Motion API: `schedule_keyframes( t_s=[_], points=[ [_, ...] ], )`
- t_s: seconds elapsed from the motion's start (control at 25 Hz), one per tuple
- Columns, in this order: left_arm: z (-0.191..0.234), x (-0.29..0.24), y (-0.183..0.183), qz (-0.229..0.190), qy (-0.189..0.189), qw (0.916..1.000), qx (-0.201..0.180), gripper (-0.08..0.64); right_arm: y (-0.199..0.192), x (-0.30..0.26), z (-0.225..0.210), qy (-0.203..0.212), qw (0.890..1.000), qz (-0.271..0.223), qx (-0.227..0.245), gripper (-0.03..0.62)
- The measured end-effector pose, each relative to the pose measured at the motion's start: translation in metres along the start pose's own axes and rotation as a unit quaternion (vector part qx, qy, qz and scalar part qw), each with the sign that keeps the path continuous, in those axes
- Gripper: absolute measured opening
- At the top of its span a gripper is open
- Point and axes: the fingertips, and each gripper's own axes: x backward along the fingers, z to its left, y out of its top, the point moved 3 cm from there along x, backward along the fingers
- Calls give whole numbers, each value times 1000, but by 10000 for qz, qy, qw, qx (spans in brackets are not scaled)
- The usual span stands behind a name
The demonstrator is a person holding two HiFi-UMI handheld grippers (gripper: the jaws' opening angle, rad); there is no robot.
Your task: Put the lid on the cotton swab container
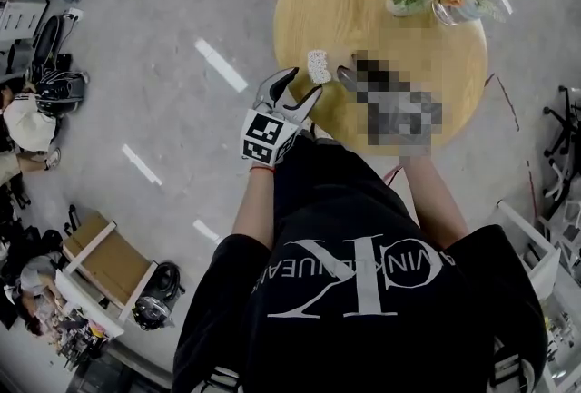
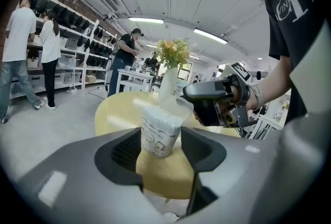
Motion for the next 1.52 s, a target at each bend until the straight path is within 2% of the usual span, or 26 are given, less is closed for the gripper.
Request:
schedule_keyframes(
  t_s=[0.2,0.44,0.64,0.96,1.24,1.52],
  points=[
    [0,-8,-1,11,-174,9998,20,235,8,-7,12,198,9997,-134,-59,173],
    [-5,-16,-8,195,-249,9993,-205,235,11,-18,20,368,9992,-156,-61,172],
    [-8,-19,-10,229,-80,9996,-157,235,7,-24,23,443,9989,22,121,140],
    [-15,-19,-10,247,82,9996,-132,235,-2,-33,27,356,9960,513,641,71],
    [-19,-21,-14,276,103,9995,-133,235,-13,-42,31,203,9857,1043,1306,57],
    [-14,-18,-5,207,180,9996,-117,235,-17,-48,35,54,9780,1270,1655,44]
  ],
)
